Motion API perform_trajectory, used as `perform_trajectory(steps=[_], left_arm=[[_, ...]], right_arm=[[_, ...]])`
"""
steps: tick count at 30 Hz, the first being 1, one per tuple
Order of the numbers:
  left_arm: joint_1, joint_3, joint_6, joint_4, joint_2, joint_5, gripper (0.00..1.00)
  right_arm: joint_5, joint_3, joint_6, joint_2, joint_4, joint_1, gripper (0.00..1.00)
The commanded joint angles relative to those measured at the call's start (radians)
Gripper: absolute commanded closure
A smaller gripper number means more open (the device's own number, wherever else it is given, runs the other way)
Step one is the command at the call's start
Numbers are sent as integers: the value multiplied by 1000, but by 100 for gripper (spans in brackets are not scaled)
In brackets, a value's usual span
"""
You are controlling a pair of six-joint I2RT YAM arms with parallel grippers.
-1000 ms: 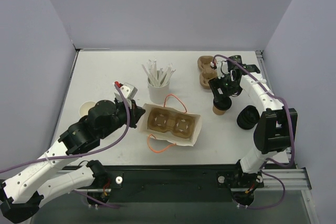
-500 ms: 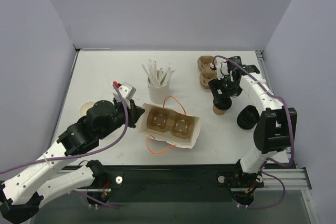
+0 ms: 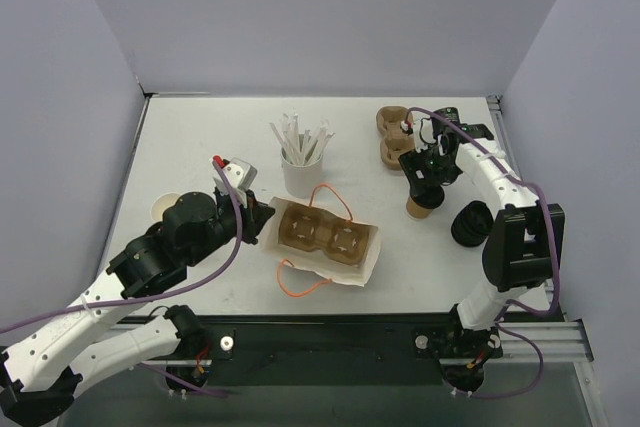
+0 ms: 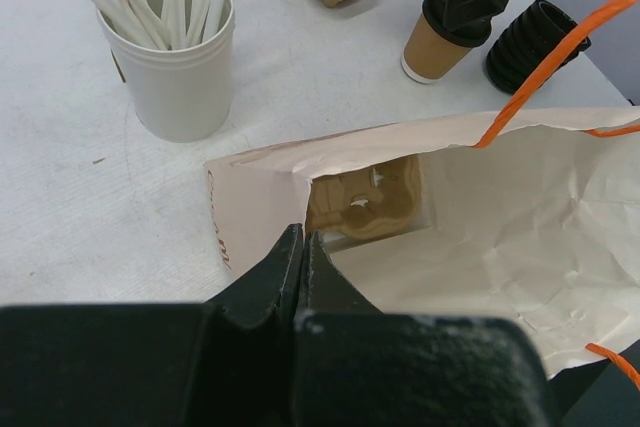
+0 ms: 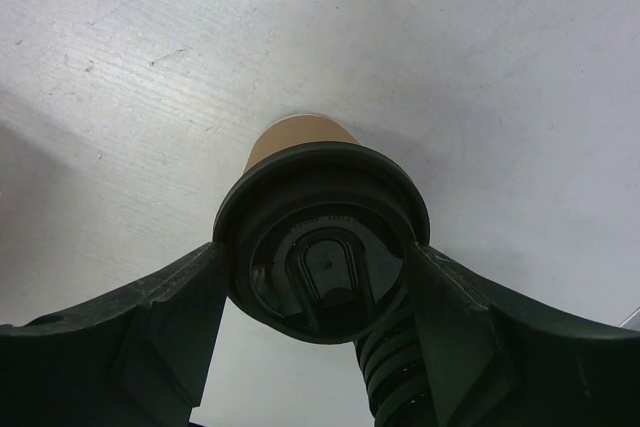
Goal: Pack the takeout coffee
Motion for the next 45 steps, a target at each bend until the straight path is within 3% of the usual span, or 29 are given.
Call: perform_trajectory(steps=[1, 45], left_arm=[[8, 34, -8, 17, -15, -2, 100], [19, 26, 0, 31, -9, 7, 100]], right_arm=[[27, 14, 9, 11, -43, 8, 28], [-24, 68, 68, 22, -70, 5, 24]])
